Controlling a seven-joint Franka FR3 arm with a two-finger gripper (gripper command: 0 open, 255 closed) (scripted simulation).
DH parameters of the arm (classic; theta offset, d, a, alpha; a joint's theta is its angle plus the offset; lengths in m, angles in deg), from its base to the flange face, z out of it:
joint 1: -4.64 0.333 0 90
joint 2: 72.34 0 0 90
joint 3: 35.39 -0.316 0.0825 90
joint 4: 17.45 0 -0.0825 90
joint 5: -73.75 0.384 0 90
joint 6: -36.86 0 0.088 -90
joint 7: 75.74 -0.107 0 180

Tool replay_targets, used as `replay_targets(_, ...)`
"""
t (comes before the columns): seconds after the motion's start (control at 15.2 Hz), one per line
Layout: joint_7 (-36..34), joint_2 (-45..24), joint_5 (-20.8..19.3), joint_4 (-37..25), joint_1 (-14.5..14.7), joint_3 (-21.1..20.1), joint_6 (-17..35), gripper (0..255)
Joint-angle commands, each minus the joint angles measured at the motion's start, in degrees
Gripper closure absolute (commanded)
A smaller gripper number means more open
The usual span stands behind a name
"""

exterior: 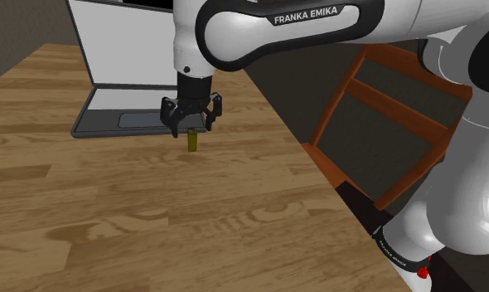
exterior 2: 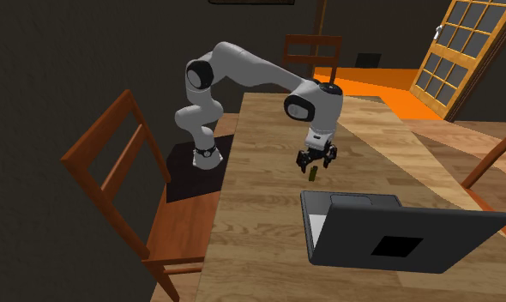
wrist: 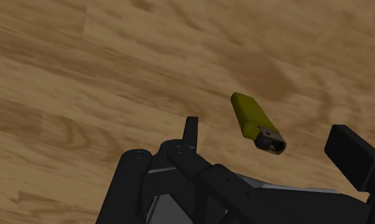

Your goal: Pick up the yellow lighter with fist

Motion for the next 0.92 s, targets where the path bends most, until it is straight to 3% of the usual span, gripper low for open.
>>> replay_targets(0.0, -0.1, -0.5, -0.2, 0.8, 0.0, 0.1, 1.4, 0)
replay_targets(0.13, -0.1, -0.6, -0.3, 1.2, 0.0, 0.1, 1.8, 0)
replay_targets(0.2, -0.1, -0.6, -0.3, 1.2, 0.0, 0.1, 1.8, 255)
replay_targets(0.86, 0.0, -0.5, -0.2, 0.6, 0.0, 0.1, 1.1, 255)
